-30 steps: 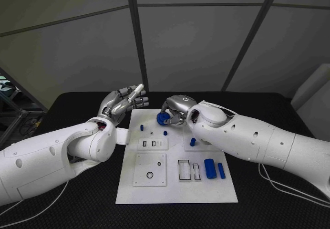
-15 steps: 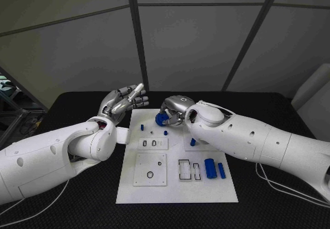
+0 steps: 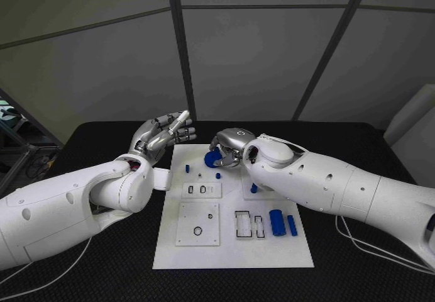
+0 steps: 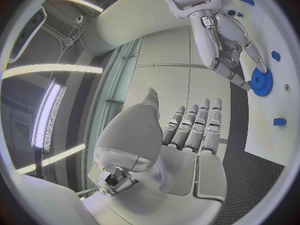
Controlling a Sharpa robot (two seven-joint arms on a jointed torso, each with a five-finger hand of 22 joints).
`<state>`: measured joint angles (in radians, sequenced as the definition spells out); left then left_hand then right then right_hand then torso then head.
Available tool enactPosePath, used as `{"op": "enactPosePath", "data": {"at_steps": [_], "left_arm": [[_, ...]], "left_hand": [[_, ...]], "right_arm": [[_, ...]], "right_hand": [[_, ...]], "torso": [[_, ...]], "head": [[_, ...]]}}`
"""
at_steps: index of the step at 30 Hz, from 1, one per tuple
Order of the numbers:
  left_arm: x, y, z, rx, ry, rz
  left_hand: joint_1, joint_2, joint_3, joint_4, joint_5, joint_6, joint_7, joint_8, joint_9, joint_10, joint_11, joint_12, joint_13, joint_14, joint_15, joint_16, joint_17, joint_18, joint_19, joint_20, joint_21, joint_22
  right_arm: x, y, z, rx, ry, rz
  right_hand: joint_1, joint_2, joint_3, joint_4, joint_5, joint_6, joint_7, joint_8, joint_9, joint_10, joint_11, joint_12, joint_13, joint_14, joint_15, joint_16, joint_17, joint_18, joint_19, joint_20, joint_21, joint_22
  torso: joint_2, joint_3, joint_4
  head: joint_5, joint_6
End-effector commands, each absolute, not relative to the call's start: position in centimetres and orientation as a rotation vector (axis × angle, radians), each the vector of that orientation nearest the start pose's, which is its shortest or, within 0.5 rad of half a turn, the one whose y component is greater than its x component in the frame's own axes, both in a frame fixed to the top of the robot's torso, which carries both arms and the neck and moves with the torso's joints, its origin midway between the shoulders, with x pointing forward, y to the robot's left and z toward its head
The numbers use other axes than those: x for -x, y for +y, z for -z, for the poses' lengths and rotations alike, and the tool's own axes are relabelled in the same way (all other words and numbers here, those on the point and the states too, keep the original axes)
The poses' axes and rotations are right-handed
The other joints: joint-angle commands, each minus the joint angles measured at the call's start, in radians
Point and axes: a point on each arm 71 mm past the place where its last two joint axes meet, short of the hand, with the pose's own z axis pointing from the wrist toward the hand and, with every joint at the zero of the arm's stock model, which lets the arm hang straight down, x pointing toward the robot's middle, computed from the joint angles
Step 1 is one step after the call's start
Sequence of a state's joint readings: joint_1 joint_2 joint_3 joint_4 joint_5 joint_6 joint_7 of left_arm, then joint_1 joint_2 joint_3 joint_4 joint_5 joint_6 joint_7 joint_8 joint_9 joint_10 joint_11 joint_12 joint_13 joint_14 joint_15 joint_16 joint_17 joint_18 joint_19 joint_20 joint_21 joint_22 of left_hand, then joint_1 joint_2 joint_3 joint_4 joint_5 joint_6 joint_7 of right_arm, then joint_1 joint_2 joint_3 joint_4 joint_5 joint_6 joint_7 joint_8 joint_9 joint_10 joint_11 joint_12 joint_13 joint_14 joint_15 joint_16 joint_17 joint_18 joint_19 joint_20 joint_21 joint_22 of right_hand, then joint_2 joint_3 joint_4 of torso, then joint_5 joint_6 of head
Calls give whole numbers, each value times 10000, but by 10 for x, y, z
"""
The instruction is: Assemble the parts on the task board
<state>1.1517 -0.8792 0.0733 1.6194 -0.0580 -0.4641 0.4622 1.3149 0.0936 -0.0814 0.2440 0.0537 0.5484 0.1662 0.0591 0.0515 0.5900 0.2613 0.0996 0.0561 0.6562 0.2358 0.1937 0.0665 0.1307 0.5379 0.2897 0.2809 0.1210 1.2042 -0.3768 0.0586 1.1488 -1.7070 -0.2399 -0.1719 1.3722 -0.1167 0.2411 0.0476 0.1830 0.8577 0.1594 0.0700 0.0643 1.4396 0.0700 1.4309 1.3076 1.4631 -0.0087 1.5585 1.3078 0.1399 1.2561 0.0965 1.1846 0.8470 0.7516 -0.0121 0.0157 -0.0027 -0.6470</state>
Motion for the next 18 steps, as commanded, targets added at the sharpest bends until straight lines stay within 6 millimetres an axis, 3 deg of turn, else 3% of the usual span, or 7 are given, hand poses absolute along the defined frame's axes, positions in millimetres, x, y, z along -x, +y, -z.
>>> {"op": "enactPosePath", "data": {"at_steps": [1,4,11,18], "left_arm": [[-480,208,144,10339,12311,15527],[-480,209,144,10342,12313,15522],[-480,209,144,10360,12344,15513],[-480,209,144,10369,12375,15522]], "left_hand": [[101,4,-10,-57,39,-38,1251,-63,-17,-54,18,-34,-10,-89,7,-59,-14,-62,-65,9,-39,-10],[101,4,-10,-57,39,-38,1251,-63,-17,-54,18,-34,-10,-89,7,-59,-14,-62,-65,9,-39,-10],[149,73,37,-118,42,-37,1255,-68,-13,-70,21,-44,-7,-122,16,-67,-10,-76,-96,7,-55,-30],[208,154,118,-183,45,-53,1257,-72,-12,-93,23,-52,-6,-128,18,-61,-6,-80,-101,6,-57,-42]], "right_arm": [[-543,-59,166,3568,15590,-5683],[-543,-59,166,3625,15692,-5661],[-542,-60,169,3831,16072,-5617],[-543,-65,171,3617,16405,-5631]], "right_hand": [[-90,-1,-59,7,-36,-141,24,-45,-4,-53,49,-55,786,1044,76,65,2491,-118,2,48,-69,-11],[-130,-9,-105,36,-19,-184,33,-36,8,-61,59,-59,782,1045,84,66,2495,-117,-4,59,-70,-13],[-363,120,-247,210,196,442,22,386,148,35,56,56,912,1029,89,39,2431,-122,20,76,-19,58],[-1394,534,-424,1021,1276,755,28,554,146,99,64,128,995,1037,98,54,2467,-134,52,83,35,126]], "torso": [[6,1,-2],[5,-2,1],[4,2,-3],[4,0,-3]], "head": [[-2,-2],[-5,-6],[5,-27],[18,-46]]}}
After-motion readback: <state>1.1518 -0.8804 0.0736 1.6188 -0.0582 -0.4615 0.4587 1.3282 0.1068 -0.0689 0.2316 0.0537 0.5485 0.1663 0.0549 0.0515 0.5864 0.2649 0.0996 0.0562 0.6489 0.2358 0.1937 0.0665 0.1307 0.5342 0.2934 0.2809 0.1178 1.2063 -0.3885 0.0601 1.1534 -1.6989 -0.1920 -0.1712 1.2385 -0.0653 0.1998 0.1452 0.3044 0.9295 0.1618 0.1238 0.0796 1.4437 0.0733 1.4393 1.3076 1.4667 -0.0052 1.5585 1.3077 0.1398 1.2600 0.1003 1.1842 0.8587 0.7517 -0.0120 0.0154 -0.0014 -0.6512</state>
